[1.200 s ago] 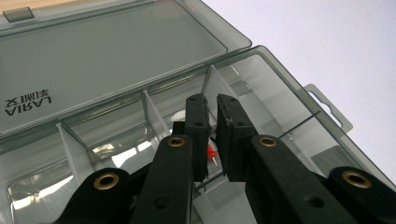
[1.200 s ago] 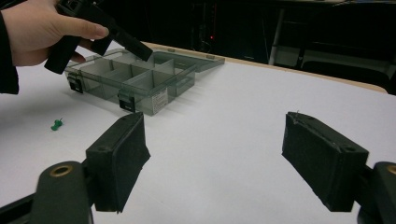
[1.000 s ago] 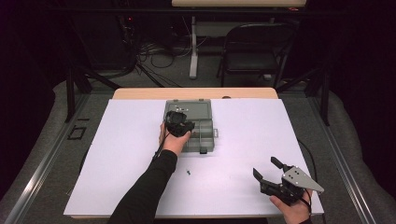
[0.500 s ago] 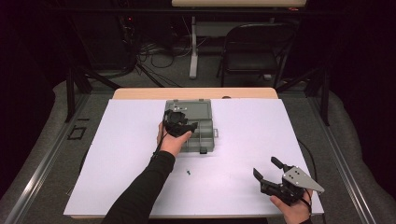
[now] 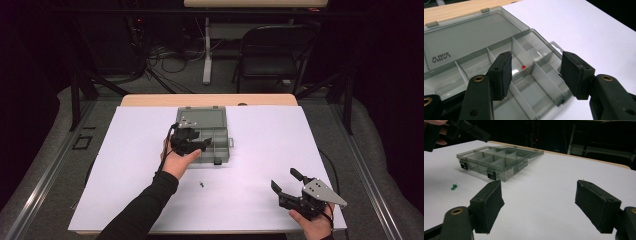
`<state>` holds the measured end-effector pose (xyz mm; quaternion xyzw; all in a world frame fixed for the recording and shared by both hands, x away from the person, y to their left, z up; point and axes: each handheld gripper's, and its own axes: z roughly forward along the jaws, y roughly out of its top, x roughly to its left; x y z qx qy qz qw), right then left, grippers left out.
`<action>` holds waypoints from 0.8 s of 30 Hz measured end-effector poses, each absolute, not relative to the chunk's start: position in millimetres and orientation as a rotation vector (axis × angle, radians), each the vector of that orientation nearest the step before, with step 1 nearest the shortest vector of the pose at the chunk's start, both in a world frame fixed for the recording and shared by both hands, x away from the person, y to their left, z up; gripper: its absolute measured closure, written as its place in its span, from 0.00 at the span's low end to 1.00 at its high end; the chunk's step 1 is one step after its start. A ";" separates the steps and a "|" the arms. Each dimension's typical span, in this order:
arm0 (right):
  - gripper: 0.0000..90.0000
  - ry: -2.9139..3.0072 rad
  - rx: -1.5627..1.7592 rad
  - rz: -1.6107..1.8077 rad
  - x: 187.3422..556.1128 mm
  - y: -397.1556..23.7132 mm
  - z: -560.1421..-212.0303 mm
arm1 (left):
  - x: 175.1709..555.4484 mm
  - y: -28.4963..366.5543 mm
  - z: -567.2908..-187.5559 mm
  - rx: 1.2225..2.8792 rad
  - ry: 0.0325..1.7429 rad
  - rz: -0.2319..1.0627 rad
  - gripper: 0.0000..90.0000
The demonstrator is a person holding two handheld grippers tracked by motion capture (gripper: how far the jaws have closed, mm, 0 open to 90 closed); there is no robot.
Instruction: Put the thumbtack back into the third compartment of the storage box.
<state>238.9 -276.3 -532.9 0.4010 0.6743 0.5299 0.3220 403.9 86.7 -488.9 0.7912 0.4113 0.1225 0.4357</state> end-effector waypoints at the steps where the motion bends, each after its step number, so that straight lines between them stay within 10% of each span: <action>1: 0.23 1.771 1.054 1.392 238.9 -276.1 -533.0 | 400.7 88.4 -488.7 1.968 1.015 0.301 0.47; 24: 0.23 1.762 1.053 1.391 237.8 -275.7 -532.1 | 336.0 116.1 -511.0 1.983 0.937 0.291 0.47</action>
